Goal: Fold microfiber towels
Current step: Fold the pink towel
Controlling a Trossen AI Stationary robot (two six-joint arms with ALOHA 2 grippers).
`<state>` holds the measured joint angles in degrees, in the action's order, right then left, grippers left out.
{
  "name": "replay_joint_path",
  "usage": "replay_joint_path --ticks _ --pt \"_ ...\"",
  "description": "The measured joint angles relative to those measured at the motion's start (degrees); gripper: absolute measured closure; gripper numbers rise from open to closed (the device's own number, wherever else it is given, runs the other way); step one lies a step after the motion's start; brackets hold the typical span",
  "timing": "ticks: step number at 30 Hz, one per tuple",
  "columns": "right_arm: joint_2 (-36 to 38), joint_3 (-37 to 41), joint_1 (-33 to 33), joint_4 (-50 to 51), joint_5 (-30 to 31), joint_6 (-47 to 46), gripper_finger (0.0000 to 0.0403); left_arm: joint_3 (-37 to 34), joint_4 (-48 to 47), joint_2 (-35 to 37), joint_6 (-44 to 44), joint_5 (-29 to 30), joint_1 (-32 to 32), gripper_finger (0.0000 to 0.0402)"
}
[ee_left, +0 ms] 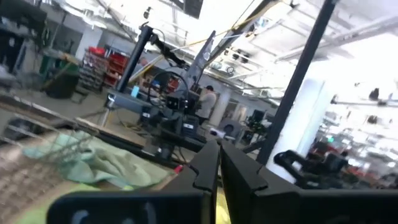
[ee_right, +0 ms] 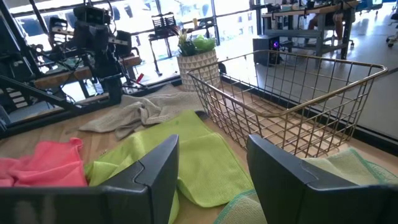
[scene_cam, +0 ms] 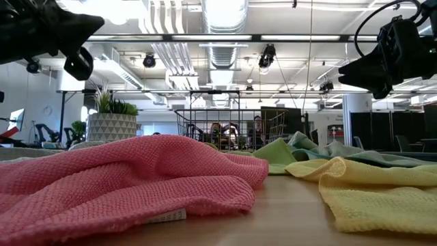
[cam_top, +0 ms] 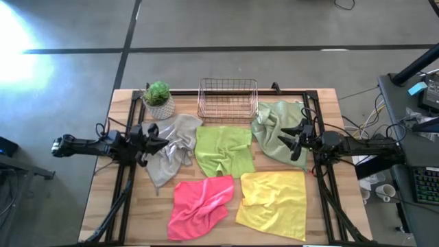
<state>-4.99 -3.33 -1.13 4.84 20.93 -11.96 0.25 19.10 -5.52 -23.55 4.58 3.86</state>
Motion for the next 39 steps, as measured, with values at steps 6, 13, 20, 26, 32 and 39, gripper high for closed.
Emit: replay_joint_path --ticks 6,13,20,26,32,39 --pt "0.0 0.0 0.0 0.0 0.0 0.0 0.0225 0.0 0.0 -0.6 -1.8 0.1 0.0 0.0344" --pt "0.0 0.0 0.0 0.0 0.0 0.0 0.0225 0.0 3.1 -0.8 -1.7 1.1 0.0 0.0283" --pt "0.0 0.0 0.0 0.0 0.0 0.0 0.0225 1.8 11.3 -2.2 -1.1 1.4 0.0 0.0279" --pt "0.0 0.0 0.0 0.0 0.0 0.0 0.0225 8.9 11.3 -8.4 6.9 0.6 0.0 0.0279" --pt "0.0 0.0 0.0 0.0 0.0 0.0 0.0225 18.6 4.6 -17.4 12.4 -2.3 0.0 0.0279" --pt "0.0 0.0 0.0 0.0 0.0 0.0 0.0225 32.6 -19.5 -25.8 15.4 -5.4 0.0 0.0279"
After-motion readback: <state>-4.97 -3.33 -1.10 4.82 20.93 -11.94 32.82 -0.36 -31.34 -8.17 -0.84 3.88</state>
